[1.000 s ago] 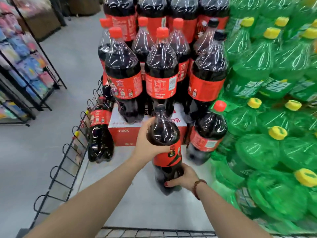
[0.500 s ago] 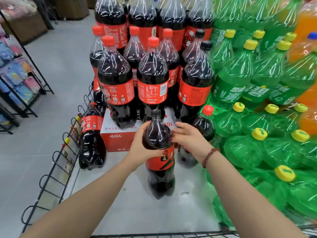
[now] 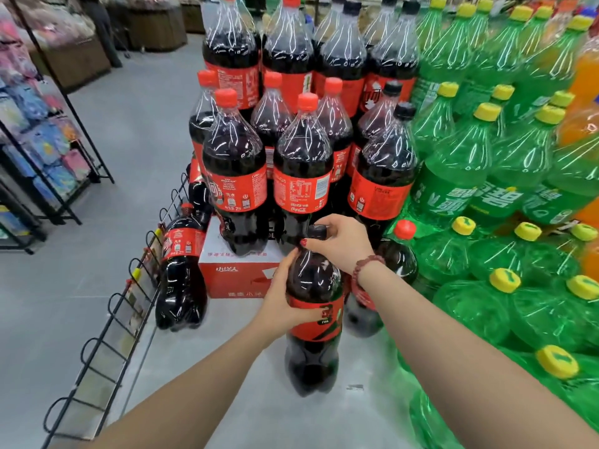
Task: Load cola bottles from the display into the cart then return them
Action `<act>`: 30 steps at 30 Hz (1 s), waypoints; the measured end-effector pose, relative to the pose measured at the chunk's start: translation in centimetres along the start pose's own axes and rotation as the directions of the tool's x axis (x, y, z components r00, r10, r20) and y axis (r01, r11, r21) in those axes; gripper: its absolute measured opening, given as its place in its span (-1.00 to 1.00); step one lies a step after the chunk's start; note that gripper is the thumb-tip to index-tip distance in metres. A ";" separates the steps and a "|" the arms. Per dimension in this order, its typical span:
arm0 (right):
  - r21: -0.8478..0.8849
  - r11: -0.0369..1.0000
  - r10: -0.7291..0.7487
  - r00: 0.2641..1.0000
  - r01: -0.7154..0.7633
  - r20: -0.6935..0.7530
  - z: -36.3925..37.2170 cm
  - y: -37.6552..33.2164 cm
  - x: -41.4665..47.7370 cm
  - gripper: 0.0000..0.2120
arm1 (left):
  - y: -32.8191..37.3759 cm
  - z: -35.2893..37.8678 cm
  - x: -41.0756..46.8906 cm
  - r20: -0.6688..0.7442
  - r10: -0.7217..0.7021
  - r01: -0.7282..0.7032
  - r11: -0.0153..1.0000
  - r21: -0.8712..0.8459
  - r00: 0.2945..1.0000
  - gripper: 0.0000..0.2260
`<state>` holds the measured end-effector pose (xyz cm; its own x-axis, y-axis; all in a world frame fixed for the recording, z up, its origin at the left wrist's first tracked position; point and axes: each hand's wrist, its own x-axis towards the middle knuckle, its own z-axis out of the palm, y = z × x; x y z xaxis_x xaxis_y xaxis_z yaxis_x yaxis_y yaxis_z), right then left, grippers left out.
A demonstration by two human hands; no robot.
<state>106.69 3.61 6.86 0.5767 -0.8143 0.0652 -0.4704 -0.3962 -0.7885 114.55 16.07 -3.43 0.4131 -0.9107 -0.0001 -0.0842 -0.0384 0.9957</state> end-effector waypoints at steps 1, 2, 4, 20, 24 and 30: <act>-0.008 1.000 0.011 1.000 -0.011 -0.005 -0.1 0.2 0.1 -0.77 | -0.6 0.0 -0.3 0.016 -0.022 0.022 1.000 -0.015 1.000 0.04; -0.015 1.000 0.017 1.000 -0.017 -0.005 -0.3 0.2 0.1 -0.77 | -1.3 0.1 -0.8 0.027 -0.047 0.048 0.998 -0.028 0.999 0.06; -0.028 0.999 0.025 1.000 -0.025 -0.010 -0.7 0.4 0.2 -0.77 | -2.7 0.6 -1.9 0.015 -0.122 0.123 0.991 -0.051 0.992 0.08; -0.065 0.991 -0.127 0.984 0.119 -0.129 -3.2 1.3 -0.3 -0.87 | -3.9 1.8 2.2 -0.107 -0.095 0.097 0.995 0.012 0.990 -0.17; -0.084 0.989 -0.133 0.982 0.122 -0.135 -3.0 0.7 0.1 -0.84 | -3.9 2.5 3.3 -0.127 -0.123 0.122 0.992 -0.013 0.984 -0.16; -0.122 0.985 -0.137 0.983 0.122 -0.125 -2.8 0.6 0.9 -0.79 | -4.3 3.5 4.4 -0.176 -0.127 0.119 0.992 -0.050 0.976 -0.14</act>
<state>105.01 1.45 8.18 0.5478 -0.7988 0.2489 -0.4742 -0.5415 -0.6942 113.51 10.79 -8.04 0.5734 -0.8119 -0.1099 0.0114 -0.1262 0.9919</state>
